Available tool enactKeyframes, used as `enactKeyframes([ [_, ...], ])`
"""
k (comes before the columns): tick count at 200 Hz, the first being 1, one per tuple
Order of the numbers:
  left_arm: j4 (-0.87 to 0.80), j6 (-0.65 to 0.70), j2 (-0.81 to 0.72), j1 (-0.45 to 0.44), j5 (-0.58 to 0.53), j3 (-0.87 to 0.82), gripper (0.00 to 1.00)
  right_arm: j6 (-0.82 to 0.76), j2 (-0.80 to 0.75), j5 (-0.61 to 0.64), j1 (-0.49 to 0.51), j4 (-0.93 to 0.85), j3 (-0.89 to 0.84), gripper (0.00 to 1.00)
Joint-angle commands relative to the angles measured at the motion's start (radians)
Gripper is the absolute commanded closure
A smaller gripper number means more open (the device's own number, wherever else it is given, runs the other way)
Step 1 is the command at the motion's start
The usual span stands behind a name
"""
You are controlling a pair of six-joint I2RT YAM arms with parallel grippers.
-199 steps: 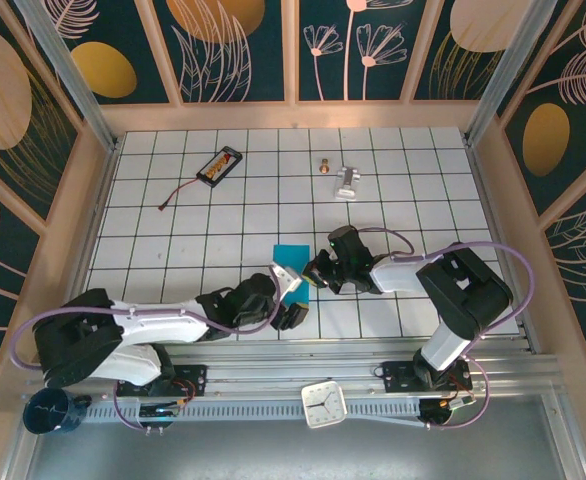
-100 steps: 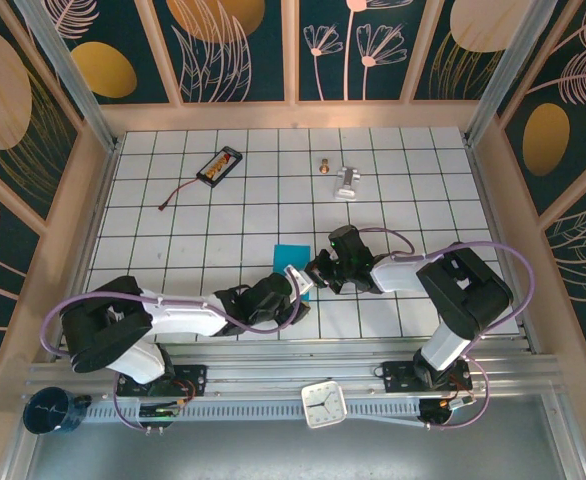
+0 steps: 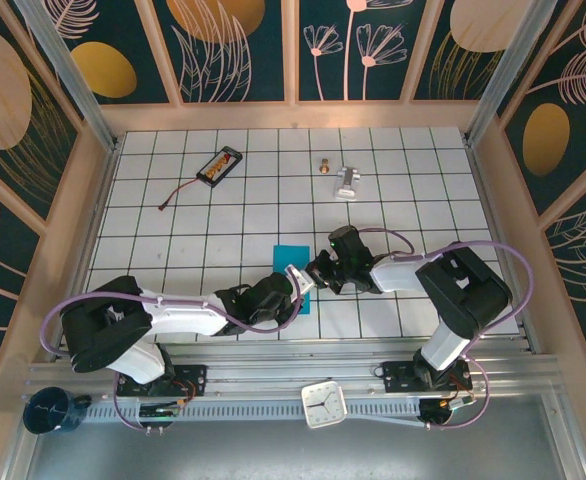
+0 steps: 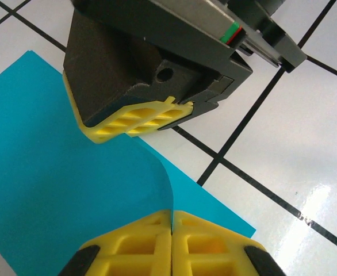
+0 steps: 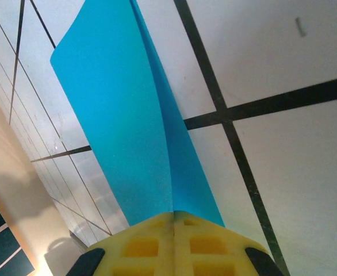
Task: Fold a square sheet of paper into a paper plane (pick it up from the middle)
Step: Fold the triangle at the bottom-center of the table.
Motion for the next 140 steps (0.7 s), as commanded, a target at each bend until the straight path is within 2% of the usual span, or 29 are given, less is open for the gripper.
enactKeyframes([
  [1,0.008,-0.020,-0.016,-0.005,0.005,0.006,0.98,-0.023,0.014,-0.005,-0.010,-0.030,0.028,1.00],
  [28,0.035,-0.056,-0.018,-0.002,0.042,-0.006,1.00,-0.041,0.008,-0.006,-0.016,-0.046,0.035,0.97],
  [60,0.079,-0.120,-0.018,-0.002,0.123,-0.016,1.00,-0.111,-0.050,0.001,-0.036,-0.124,0.034,0.80],
  [81,0.124,-0.169,-0.017,0.009,0.175,-0.037,1.00,-0.187,-0.126,0.009,-0.069,-0.202,0.010,0.74],
  [112,0.181,-0.218,-0.011,0.030,0.259,-0.051,1.00,-0.328,-0.226,0.057,-0.099,-0.311,0.031,0.71],
  [140,0.213,-0.255,0.000,0.057,0.309,-0.058,1.00,-0.372,-0.190,0.026,-0.099,-0.273,0.081,0.73],
])
